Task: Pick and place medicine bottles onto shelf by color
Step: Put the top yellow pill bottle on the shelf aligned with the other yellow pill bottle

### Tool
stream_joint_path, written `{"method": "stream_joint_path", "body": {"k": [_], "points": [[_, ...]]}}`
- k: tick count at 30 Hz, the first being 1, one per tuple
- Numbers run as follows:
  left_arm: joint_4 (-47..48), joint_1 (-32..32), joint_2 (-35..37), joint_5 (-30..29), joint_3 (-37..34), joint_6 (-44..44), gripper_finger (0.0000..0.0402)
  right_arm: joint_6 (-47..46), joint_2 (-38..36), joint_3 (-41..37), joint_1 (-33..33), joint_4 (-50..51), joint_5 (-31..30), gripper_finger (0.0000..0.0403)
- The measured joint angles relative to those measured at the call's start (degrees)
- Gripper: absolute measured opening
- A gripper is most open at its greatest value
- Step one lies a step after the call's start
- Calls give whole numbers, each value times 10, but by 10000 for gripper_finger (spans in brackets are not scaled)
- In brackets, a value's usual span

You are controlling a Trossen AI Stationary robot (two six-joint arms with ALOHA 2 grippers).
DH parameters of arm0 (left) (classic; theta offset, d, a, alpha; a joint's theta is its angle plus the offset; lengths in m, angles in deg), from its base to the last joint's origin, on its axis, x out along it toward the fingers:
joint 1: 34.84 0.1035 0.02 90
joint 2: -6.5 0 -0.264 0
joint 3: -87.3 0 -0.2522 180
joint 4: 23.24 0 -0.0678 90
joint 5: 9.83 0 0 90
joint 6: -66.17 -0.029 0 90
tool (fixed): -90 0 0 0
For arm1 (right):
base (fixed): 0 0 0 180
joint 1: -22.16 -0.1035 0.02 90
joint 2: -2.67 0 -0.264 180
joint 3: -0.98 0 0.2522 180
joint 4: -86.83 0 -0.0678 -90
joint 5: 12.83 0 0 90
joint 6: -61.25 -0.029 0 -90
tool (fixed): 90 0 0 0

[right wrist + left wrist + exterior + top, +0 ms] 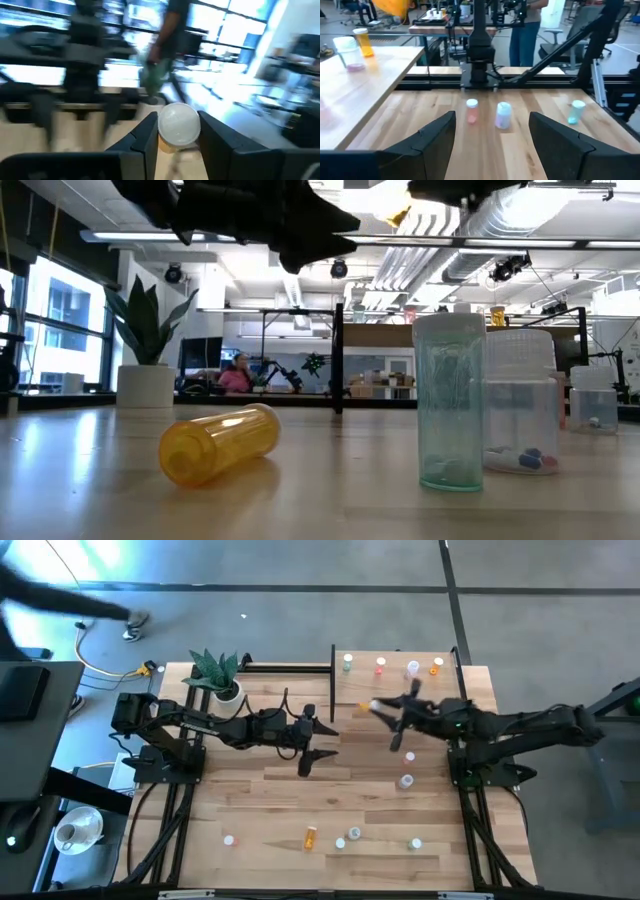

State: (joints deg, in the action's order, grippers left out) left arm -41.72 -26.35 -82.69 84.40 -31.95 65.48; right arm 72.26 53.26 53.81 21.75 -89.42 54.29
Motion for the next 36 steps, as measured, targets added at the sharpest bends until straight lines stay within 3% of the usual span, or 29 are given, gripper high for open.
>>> {"method": "stream_joint_path", "body": {"k": [9, 14, 17, 25, 31, 36], "points": [[-1, 0, 0, 0, 0, 0, 241, -3, -138, 0, 0, 116, -229, 104], [-1, -1, 0, -1, 0, 0, 241, -5, -177, 0, 0, 162, -375, 104], [-1, -1, 0, -2, 0, 0, 241, -5, -191, 0, 0, 175, -421, 104], [-1, -1, 0, -4, 0, 0, 241, -18, -199, 31, 18, 219, -474, 104], [-1, -1, 0, -4, 0, 0, 241, -191, -191, 87, 47, 413, -417, 104], [0, -1, 0, -4, 0, 0, 241, -314, -180, 91, 88, 534, -361, 104]]}}
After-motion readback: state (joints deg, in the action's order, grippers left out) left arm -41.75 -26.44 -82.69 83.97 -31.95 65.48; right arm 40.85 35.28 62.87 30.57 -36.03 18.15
